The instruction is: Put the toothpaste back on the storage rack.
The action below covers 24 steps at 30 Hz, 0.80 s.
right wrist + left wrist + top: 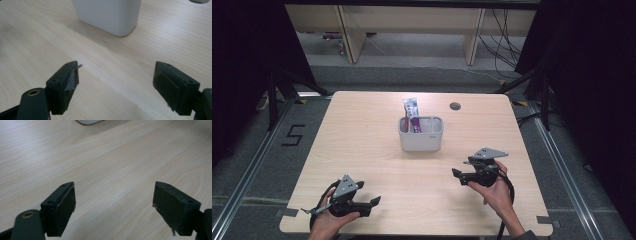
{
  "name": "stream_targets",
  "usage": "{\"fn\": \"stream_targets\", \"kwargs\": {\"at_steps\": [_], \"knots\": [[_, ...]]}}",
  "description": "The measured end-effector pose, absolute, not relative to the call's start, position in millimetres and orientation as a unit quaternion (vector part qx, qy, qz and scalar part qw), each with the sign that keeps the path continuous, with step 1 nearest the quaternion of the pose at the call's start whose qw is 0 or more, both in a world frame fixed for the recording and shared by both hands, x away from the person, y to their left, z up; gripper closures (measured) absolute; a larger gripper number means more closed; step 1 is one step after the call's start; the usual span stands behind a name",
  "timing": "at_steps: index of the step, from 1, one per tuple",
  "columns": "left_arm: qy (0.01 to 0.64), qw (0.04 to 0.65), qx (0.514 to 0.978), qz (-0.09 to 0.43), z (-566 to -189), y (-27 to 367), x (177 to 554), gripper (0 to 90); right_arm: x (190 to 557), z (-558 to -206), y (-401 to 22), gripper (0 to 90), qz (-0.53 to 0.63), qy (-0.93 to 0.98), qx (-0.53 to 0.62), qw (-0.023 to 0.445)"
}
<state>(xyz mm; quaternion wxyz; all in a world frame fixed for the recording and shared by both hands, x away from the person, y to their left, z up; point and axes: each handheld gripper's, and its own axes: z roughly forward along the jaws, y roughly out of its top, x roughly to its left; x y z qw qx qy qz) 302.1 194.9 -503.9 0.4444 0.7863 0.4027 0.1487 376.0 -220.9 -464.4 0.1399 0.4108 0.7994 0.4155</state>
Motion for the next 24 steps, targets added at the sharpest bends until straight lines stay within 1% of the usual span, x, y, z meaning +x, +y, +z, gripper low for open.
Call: {"fn": "stream_targets", "kwargs": {"at_steps": [1,6,8,12,13,14,19,20,22,24], "knots": [[0.403,0.444,0.786,0.148,-504,195,302,18.1,375,-464,-222,22.0,0.41,0.8,0.413,0.147],[0.404,0.443,0.787,0.148,-504,195,302,18.1,367,-468,-225,22.0,0.409,0.8,0.417,0.137],[0.405,0.443,0.786,0.147,-505,194,302,18.1,366,-470,-227,21.9,0.409,0.804,0.405,0.147],[0.404,0.443,0.786,0.146,-505,194,302,18.1,358,-473,-229,21.9,0.41,0.798,0.421,0.134],[0.405,0.443,0.786,0.147,-505,194,302,18.1,359,-474,-231,21.9,0.409,0.802,0.409,0.146],[0.405,0.443,0.786,0.147,-505,194,302,18.1,356,-474,-233,21.8,0.409,0.8,0.417,0.136],[0.405,0.443,0.786,0.147,-505,194,302,18.1,352,-477,-236,21.5,0.413,0.796,0.421,0.14],[0.403,0.441,0.788,0.147,-505,194,302,18.1,350,-476,-237,21.3,0.408,0.796,0.428,0.132],[0.402,0.44,0.79,0.147,-505,194,302,18.1,349,-479,-240,21.2,0.408,0.8,0.414,0.146],[0.396,0.434,0.796,0.148,-504,196,302,18.1,347,-479,-241,21.1,0.406,0.8,0.418,0.143]]}}
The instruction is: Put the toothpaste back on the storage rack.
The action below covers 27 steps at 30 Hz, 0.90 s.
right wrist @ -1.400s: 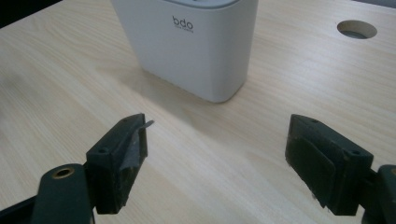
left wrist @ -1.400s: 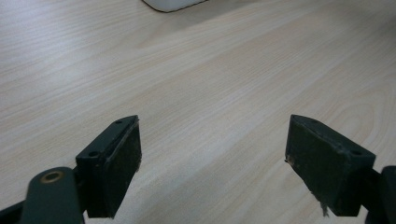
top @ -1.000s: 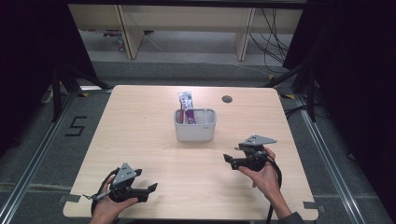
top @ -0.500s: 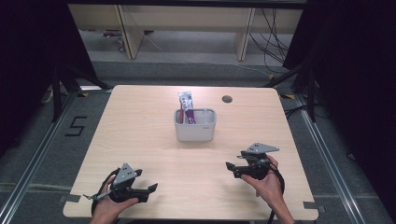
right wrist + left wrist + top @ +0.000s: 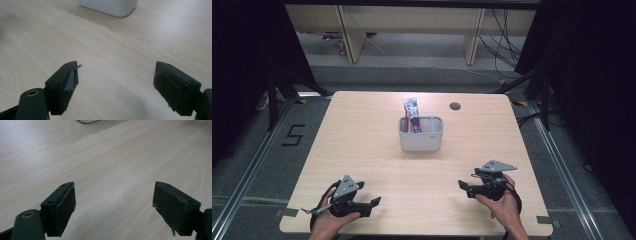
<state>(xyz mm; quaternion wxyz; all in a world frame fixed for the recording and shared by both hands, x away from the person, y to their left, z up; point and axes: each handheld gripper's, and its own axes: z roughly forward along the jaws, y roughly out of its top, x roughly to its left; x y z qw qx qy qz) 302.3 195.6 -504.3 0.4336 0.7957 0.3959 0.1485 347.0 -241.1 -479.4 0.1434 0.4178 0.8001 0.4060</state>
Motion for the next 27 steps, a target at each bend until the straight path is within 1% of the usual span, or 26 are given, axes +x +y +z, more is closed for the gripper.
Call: {"fn": "stream_targets", "kwargs": {"at_steps": [2,4,5,9,14,16,18,21,23,24,25,26,27], "knots": [[0.401,0.442,0.789,0.147,-505,194,302,18.1,343,-482,-239,21.1,0.41,0.794,0.43,0.13],[0.398,0.436,0.793,0.148,-505,195,302,18.1,341,-483,-241,21.1,0.406,0.8,0.42,0.136],[0.397,0.436,0.794,0.148,-505,195,302,18.1,338,-483,-239,21.1,0.404,0.795,0.434,0.127],[0.393,0.43,0.799,0.149,-505,196,302,18.1,334,-486,-241,20.6,0.405,0.803,0.415,0.139],[0.393,0.429,0.8,0.149,-506,196,302,18.1,324,-488,-241,19.0,0.406,0.798,0.425,0.132],[0.394,0.429,0.799,0.149,-506,195,303,18.1,322,-490,-242,18.1,0.406,0.801,0.416,0.142],[0.393,0.426,0.801,0.149,-505,196,302,18.1,319,-491,-241,17.9,0.41,0.8,0.416,0.134],[0.398,0.432,0.795,0.149,-506,194,302,18.0,314,-491,-242,17.1,0.403,0.803,0.415,0.14],[0.395,0.431,0.797,0.149,-506,194,302,18.0,310,-491,-241,17.1,0.407,0.797,0.427,0.131],[0.395,0.431,0.797,0.151,-506,194,302,18.0,311,-492,-242,17.1,0.405,0.802,0.416,0.142],[0.394,0.431,0.798,0.151,-506,194,302,18.0,310,-492,-243,17.0,0.404,0.804,0.413,0.143],[0.394,0.43,0.798,0.151,-506,194,302,17.9,308,-492,-242,16.9,0.404,0.801,0.422,0.133],[0.394,0.43,0.798,0.152,-506,194,302,17.9,306,-492,-241,16.9,0.402,0.799,0.426,0.134]]}}
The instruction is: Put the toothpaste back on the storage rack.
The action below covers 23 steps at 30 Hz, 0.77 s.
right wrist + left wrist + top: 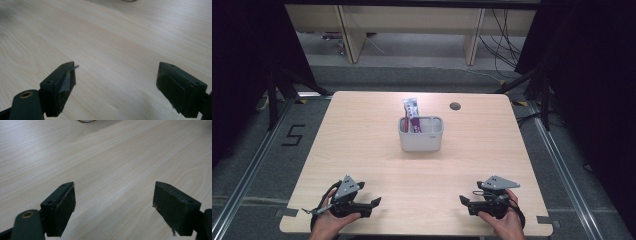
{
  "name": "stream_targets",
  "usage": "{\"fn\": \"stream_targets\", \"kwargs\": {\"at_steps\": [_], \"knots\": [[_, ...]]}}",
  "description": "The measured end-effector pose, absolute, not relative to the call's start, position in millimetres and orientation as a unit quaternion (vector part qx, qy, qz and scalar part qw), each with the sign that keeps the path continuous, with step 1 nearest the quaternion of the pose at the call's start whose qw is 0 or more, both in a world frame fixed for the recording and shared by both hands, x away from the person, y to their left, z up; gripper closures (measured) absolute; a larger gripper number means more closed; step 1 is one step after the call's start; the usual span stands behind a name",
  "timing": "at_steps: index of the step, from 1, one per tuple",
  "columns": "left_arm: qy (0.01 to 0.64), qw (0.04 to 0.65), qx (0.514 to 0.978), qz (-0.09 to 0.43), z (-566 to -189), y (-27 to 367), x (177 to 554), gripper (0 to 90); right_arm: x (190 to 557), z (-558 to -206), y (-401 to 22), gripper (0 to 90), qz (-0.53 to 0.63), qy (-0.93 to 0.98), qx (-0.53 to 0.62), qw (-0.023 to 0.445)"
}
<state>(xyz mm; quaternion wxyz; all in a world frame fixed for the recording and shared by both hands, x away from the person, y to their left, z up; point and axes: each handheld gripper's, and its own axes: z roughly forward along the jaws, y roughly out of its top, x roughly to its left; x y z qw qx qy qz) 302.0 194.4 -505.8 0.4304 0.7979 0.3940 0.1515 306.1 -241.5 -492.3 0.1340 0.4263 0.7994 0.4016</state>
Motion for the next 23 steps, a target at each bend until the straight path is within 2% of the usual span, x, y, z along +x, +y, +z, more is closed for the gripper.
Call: {"fn": "stream_targets", "kwargs": {"at_steps": [23], "knots": [[0.393,0.429,0.798,0.155,-505.2,194.1,301.7,17.4,304.9,-494.2,-238.5,16.9,0.4,0.81,0.407,0.135]]}}
